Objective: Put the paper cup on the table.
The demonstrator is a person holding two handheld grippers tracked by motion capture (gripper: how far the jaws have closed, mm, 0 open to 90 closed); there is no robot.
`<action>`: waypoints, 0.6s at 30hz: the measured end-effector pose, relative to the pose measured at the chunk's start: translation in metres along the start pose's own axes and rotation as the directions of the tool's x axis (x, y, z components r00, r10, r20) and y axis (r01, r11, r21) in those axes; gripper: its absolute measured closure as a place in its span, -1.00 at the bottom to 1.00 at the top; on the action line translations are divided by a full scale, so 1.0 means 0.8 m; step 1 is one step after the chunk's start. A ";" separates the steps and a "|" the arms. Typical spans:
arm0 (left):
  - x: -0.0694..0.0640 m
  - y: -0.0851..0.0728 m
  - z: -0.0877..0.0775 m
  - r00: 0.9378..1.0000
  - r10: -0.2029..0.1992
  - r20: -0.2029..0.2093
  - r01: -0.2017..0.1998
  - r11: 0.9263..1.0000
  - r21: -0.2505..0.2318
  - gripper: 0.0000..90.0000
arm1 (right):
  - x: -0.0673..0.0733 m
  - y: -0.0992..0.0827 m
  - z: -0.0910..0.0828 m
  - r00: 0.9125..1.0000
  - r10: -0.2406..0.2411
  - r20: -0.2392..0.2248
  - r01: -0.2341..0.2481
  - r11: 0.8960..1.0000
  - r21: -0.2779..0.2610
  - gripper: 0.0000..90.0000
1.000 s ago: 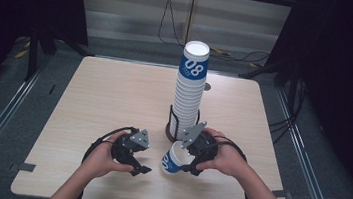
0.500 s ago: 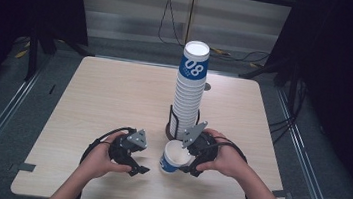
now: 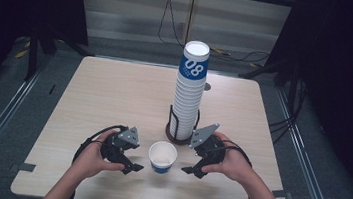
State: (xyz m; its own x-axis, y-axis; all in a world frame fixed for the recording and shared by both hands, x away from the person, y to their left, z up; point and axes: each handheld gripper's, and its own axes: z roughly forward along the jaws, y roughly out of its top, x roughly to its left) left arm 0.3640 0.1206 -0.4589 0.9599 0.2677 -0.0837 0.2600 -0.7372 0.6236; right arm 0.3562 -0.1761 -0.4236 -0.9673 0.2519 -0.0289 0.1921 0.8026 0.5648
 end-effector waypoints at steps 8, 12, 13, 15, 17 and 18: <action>0.006 -0.012 -0.008 0.999 -0.031 -0.028 0.031 0.999 -0.024 -0.57 | 0.000 -0.031 -0.007 0.994 0.103 0.024 -0.100 0.991 -0.086 -0.72; 0.011 -0.017 -0.014 0.998 -0.050 -0.037 0.049 0.998 -0.036 -0.57 | -0.001 -0.046 -0.011 0.989 0.148 0.029 -0.144 0.983 -0.116 -0.72; 0.012 -0.019 -0.014 0.998 -0.058 -0.036 0.057 0.997 -0.043 -0.58 | -0.002 -0.050 -0.012 0.988 0.154 0.031 -0.149 0.981 -0.122 -0.72; 0.014 -0.022 -0.015 0.997 -0.065 -0.036 0.063 0.997 -0.046 -0.60 | -0.001 -0.059 -0.014 0.983 0.177 0.042 -0.170 0.976 -0.133 -0.72; 0.016 -0.024 -0.016 0.997 -0.062 -0.036 0.060 0.997 -0.050 -0.60 | -0.001 -0.065 -0.016 0.982 0.183 0.043 -0.175 0.974 -0.140 -0.72; 0.016 -0.024 -0.016 0.997 -0.062 -0.036 0.060 0.997 -0.050 -0.61 | -0.001 -0.065 -0.016 0.982 0.183 0.043 -0.175 0.974 -0.140 -0.72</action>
State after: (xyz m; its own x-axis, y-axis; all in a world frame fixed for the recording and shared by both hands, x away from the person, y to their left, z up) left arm 0.3697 0.1460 -0.4618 0.9375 0.3350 -0.0938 0.3114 -0.6881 0.6553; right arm 0.3451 -0.2248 -0.4426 -0.9079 0.4173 0.0396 0.3336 0.6620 0.6712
